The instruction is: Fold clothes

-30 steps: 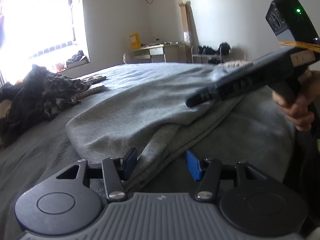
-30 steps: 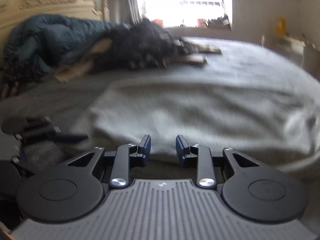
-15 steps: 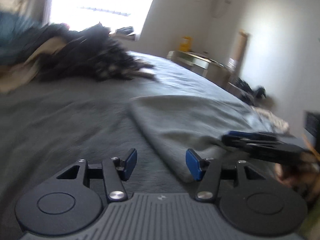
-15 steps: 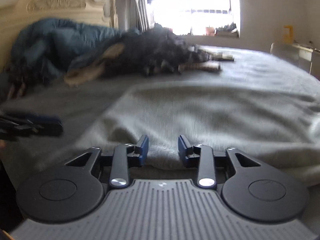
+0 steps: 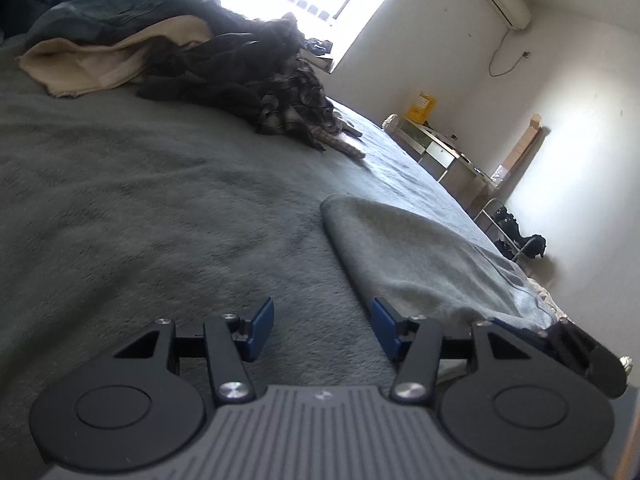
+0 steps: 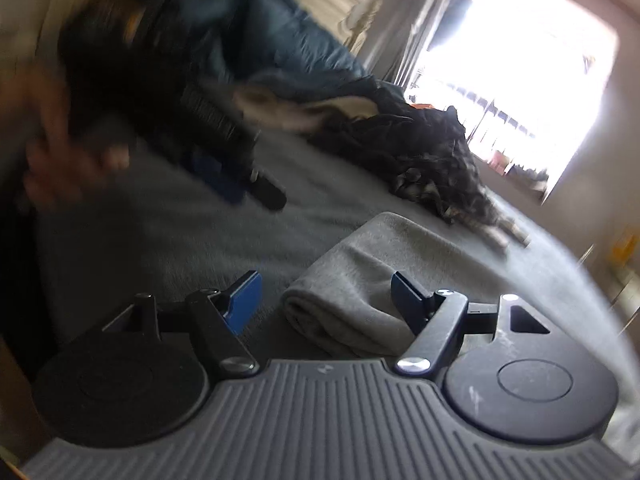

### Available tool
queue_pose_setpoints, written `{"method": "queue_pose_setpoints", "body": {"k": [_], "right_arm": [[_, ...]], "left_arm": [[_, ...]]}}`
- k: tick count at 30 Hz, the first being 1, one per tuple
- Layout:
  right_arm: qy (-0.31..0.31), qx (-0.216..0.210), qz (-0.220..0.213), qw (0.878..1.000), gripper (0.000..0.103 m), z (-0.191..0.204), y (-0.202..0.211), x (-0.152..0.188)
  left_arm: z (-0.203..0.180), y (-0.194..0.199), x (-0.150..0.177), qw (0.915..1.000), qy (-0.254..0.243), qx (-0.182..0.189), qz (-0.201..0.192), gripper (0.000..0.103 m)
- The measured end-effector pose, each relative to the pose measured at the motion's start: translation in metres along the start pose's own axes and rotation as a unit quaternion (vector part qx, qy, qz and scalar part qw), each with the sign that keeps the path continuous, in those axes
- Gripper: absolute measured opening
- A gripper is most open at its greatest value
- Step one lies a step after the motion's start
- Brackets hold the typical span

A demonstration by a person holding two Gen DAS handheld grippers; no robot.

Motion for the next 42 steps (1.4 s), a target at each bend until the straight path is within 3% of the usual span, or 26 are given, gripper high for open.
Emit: {"method": "queue_pose_setpoints", "body": {"k": [5,6,7,8,10,13,17,19,23,26,27,31,42], "right_arm": [[0.068,0.025,0.045,0.996,0.068,0.017,-0.03,0.004],[0.064,0.03,0.052,0.996,0.063,0.015,-0.034,0.004],[0.054,0.034,0.058,0.996,0.05,0.012,-0.037,0.004],[0.042,0.037,0.063,0.996,0.045,0.008,-0.039,0.004],[0.007,0.038,0.067,0.997,0.024,-0.002,-0.042,0.005],[-0.061,0.042,0.055,0.996,0.016,-0.018,-0.037,0.007],[-0.172,0.028,0.033,0.984,0.015,-0.04,-0.027,0.017],[-0.195,0.025,0.026,0.98,0.015,-0.044,-0.026,0.021],[-0.196,0.028,0.017,0.98,0.015,-0.039,-0.027,0.022],[-0.194,0.031,0.01,0.98,0.014,-0.036,-0.025,0.024],[-0.194,0.032,0.008,0.98,0.014,-0.035,-0.024,0.025],[-0.199,0.035,-0.001,0.979,0.014,-0.039,-0.026,0.025],[-0.222,0.074,-0.047,0.971,0.014,-0.059,0.007,0.015]], "left_arm": [[0.009,0.003,-0.002,0.9998,0.015,0.009,-0.002,0.055],[0.01,0.003,-0.003,0.9998,0.018,0.011,-0.001,0.055],[0.01,0.003,-0.004,0.9997,0.021,0.013,-0.001,0.055],[0.01,0.001,-0.006,0.9996,0.022,0.016,0.0,0.055],[0.007,-0.004,-0.01,0.9994,0.025,0.022,0.003,0.054],[-0.002,-0.017,-0.019,0.9988,0.03,0.038,0.01,0.054],[-0.019,-0.051,-0.033,0.9957,0.052,0.064,0.042,0.054],[-0.025,-0.072,-0.039,0.9928,0.07,0.074,0.062,0.054],[-0.033,-0.114,-0.049,0.991,0.081,0.054,0.091,0.049],[-0.037,-0.138,-0.05,0.9892,0.085,0.04,0.113,0.032],[-0.037,-0.144,-0.049,0.9889,0.085,0.031,0.117,0.02],[-0.043,-0.149,-0.05,0.9909,0.078,0.019,0.108,0.012],[-0.108,-0.121,-0.074,0.9975,0.02,0.015,0.066,0.011]]}}
Point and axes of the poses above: each gripper's, at about its wrist camera, not at the fingertips, and y roughly against the way its jaws point, z to its left, x to its underside, the point moved 7 cm from there along -y, roughly the way its jaws point, and after that the axes turned 11 degrees about y, right-handed, at the moved point
